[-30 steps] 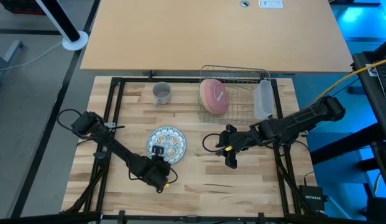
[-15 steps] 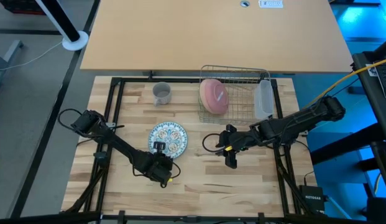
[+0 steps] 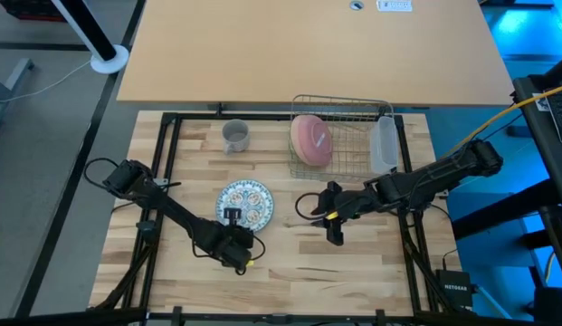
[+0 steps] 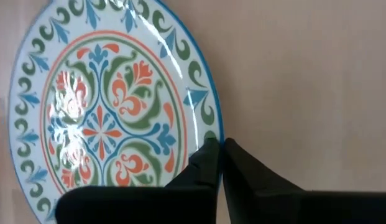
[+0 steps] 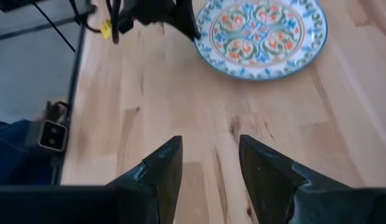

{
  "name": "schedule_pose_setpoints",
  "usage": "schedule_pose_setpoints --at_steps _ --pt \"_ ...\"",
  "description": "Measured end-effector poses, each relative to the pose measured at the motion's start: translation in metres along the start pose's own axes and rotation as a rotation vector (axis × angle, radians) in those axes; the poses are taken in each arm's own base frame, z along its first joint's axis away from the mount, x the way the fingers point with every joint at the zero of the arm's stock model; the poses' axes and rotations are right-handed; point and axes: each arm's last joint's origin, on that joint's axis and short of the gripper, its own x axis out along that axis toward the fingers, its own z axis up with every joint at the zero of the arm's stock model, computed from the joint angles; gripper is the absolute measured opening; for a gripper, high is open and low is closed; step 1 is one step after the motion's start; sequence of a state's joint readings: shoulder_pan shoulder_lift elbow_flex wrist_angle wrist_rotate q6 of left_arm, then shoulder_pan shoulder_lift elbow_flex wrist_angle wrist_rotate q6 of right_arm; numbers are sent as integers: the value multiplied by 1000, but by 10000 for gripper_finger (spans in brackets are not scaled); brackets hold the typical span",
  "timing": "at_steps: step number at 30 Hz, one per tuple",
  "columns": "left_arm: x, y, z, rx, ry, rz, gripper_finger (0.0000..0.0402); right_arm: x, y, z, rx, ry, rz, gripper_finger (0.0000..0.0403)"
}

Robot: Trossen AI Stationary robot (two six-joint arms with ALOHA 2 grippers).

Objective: Sort dishes
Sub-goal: Put the white plate into the dish rack

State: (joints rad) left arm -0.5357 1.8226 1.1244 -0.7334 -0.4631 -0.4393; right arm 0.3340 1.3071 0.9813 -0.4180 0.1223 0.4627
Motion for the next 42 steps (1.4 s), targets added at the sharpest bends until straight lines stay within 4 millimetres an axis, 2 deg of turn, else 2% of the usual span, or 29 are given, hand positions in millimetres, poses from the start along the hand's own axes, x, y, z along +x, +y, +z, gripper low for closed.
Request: schedule_pose_setpoints --at_steps 4,9,12,20,26,32,42 --pt "-12 -2 11 -8 -20 -33 1 0 2 3 -12 -25 39 163" --pt "-27 -3 25 -11 -56 -79 0 6 4 5 -151 -46 50 163" --pt "-32 -3 31 -20 -67 -100 0 22 5 1 -206 -11 35 163" --pt "-43 -3 41 -39 -95 -153 0 82 8 -9 -270 8 38 163" --pt "-47 -4 45 -52 -96 -190 0 111 11 -13 -351 -39 70 163" --pt "-53 -4 50 -62 -110 -215 0 121 11 -15 -425 -54 71 163" --pt "-57 -1 56 -77 -120 -247 0 121 11 -14 -514 -71 72 163"
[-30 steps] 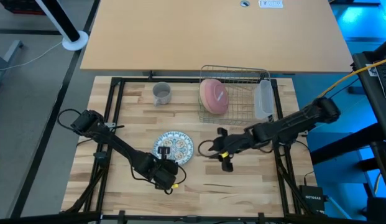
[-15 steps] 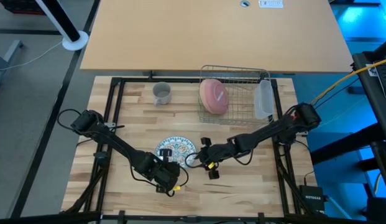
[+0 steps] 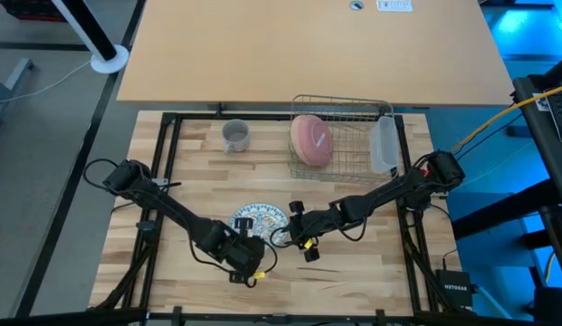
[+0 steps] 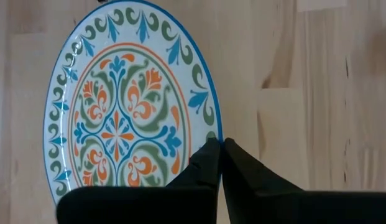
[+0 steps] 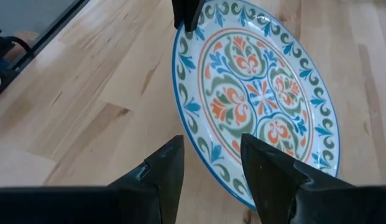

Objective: Sort dishes
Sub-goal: Put the white plate into the dish rack

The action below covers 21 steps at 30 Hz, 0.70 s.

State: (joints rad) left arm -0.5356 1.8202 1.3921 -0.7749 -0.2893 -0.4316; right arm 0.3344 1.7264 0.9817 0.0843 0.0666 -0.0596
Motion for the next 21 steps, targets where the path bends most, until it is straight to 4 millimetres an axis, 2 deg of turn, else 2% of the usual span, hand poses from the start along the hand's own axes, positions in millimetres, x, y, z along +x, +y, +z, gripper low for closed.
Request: schedule_pose_setpoints --at_steps 12,21 --pt "-7 7 14 -24 -36 -9 0 0 1 0 -2 2 34 163" --pt "-7 13 19 -47 -38 -29 0 7 2 -6 0 24 30 163"
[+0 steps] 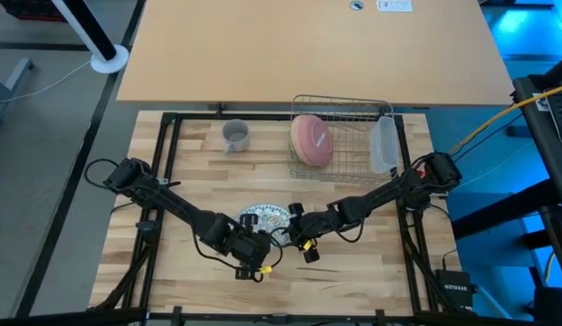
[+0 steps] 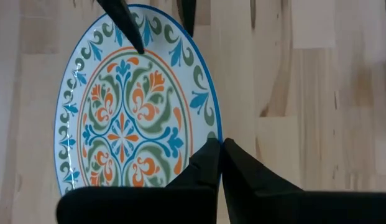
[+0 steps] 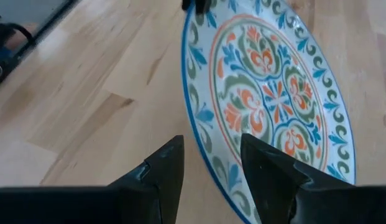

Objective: Sort dishes
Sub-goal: Put the white plate into the dish rack

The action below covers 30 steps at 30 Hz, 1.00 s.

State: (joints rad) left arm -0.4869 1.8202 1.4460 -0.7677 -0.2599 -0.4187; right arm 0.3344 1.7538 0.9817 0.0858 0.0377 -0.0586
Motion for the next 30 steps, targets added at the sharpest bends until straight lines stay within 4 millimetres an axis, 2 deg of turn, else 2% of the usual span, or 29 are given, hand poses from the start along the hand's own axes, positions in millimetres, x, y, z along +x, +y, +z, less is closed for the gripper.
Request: schedule_pose_setpoints --at_steps 5,8,17,30 --pt "0 1 1 -5 3 -18 0 0 -1 -1 0 7 -47 162" --pt "0 0 2 -10 -8 -27 0 0 -1 -1 0 8 -55 147" --pt "0 0 2 -3 -5 -27 0 0 1 0 -29 4 -3 31" --pt "0 0 2 -20 -12 -30 19 0 1 3 -4 -38 35 30"
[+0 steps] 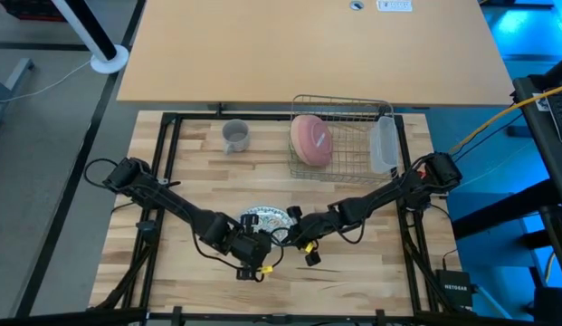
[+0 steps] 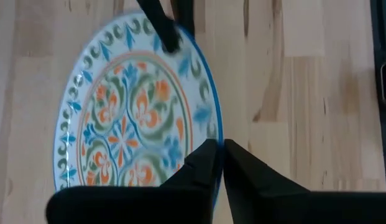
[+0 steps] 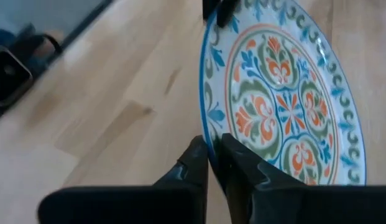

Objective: Sort dishes
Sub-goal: Put the white plate into the dish rack

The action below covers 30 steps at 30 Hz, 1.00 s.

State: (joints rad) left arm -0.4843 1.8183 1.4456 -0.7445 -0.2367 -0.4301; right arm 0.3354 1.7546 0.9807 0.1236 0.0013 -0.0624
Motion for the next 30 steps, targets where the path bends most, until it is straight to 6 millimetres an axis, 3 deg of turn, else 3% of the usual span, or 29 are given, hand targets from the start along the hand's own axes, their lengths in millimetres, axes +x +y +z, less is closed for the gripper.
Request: schedule_pose_setpoints --at_steps 17,24,30 --pt "2 7 3 -6 1 4 125 -1 14 13 -13 -125 43 20" --pt "12 11 4 20 23 19 122 -3 16 24 -17 -146 39 20" --pt "20 10 2 58 41 41 97 -4 15 31 -49 -129 35 20"
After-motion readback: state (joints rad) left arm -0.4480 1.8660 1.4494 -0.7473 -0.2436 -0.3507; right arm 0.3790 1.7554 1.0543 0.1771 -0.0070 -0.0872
